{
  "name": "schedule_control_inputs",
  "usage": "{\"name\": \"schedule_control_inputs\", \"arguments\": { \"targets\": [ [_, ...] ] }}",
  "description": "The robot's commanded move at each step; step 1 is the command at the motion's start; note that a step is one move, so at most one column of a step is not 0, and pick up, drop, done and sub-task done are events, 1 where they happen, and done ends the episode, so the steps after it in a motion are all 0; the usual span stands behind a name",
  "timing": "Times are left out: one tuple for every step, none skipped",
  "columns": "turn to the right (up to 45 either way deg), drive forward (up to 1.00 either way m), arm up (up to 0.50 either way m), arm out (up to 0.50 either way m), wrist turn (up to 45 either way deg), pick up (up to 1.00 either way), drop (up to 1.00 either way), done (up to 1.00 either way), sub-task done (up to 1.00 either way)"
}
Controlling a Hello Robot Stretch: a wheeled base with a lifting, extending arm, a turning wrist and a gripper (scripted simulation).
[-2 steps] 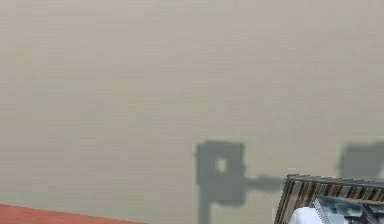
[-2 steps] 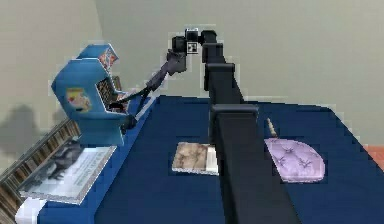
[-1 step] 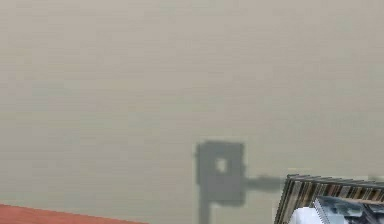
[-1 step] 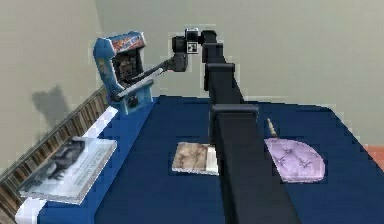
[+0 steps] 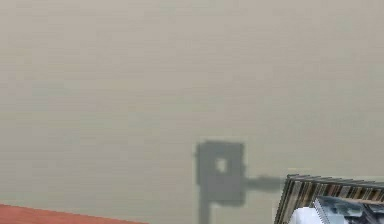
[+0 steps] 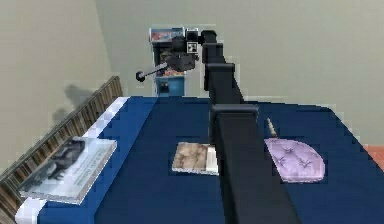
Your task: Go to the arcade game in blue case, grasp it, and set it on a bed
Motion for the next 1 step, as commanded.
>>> {"name": "schedule_control_inputs", "arguments": {
  "targets": [
    [0.0,0.00,0.00,0.00,36.0,0.00,0.00,0.00,0.00]
  ]
}}
